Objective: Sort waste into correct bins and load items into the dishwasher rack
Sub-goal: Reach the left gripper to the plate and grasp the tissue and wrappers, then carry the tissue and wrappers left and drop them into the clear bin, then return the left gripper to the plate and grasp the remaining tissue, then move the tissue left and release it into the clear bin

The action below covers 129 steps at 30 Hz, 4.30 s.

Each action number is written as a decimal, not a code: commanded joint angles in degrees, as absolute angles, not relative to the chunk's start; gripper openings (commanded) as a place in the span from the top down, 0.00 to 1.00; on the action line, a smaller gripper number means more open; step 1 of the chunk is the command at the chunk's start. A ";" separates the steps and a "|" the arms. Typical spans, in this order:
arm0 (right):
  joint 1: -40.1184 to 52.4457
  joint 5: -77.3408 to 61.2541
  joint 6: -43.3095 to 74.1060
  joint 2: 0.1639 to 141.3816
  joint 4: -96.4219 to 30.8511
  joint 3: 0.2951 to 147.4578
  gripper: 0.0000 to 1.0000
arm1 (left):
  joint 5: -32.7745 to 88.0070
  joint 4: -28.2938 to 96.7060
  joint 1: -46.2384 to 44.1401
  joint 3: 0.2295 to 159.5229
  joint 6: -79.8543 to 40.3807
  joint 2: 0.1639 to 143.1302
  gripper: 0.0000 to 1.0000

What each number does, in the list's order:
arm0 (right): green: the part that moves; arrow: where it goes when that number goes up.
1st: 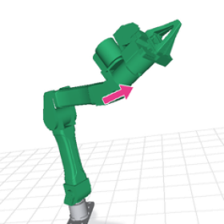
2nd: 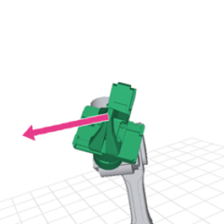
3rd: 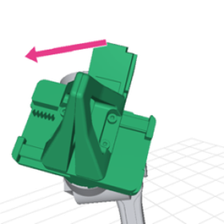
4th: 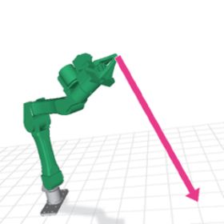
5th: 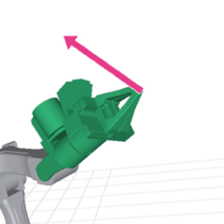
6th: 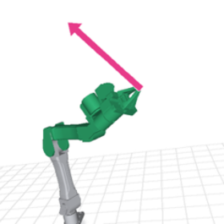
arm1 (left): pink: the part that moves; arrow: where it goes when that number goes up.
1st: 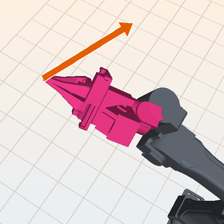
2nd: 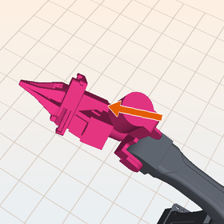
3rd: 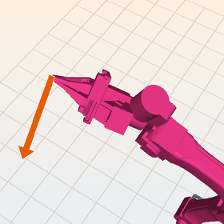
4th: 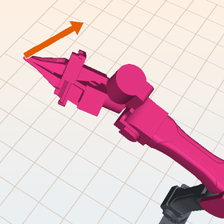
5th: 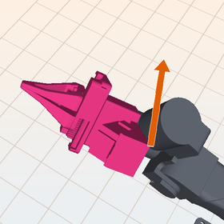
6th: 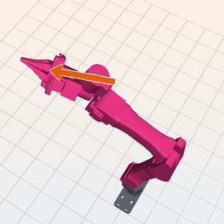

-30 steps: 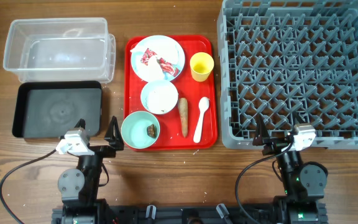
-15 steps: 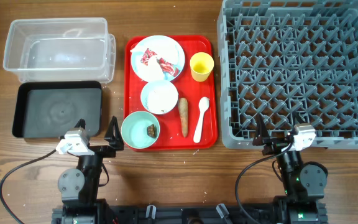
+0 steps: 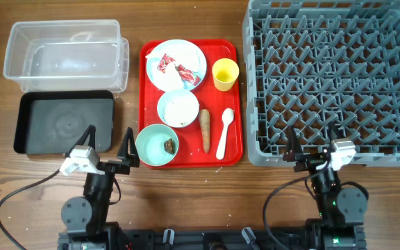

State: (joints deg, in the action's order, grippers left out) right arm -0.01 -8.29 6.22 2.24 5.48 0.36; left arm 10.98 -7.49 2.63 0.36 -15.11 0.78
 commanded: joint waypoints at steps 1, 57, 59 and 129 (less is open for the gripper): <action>0.36 -16.12 7.46 1.67 11.77 1.17 0.00 | 17.45 -8.78 2.35 2.24 -14.33 0.82 0.00; 0.36 -16.62 -2.85 86.59 -59.05 87.64 0.00 | -13.78 37.69 -21.91 104.25 -41.45 136.31 0.57; 0.36 -16.62 -2.85 86.59 -59.37 87.64 0.00 | -13.78 39.33 -21.91 104.25 -39.62 136.31 0.88; 0.36 -16.60 -2.85 86.80 -56.58 87.64 0.01 | -4.56 51.96 -11.27 120.22 -12.40 118.39 0.96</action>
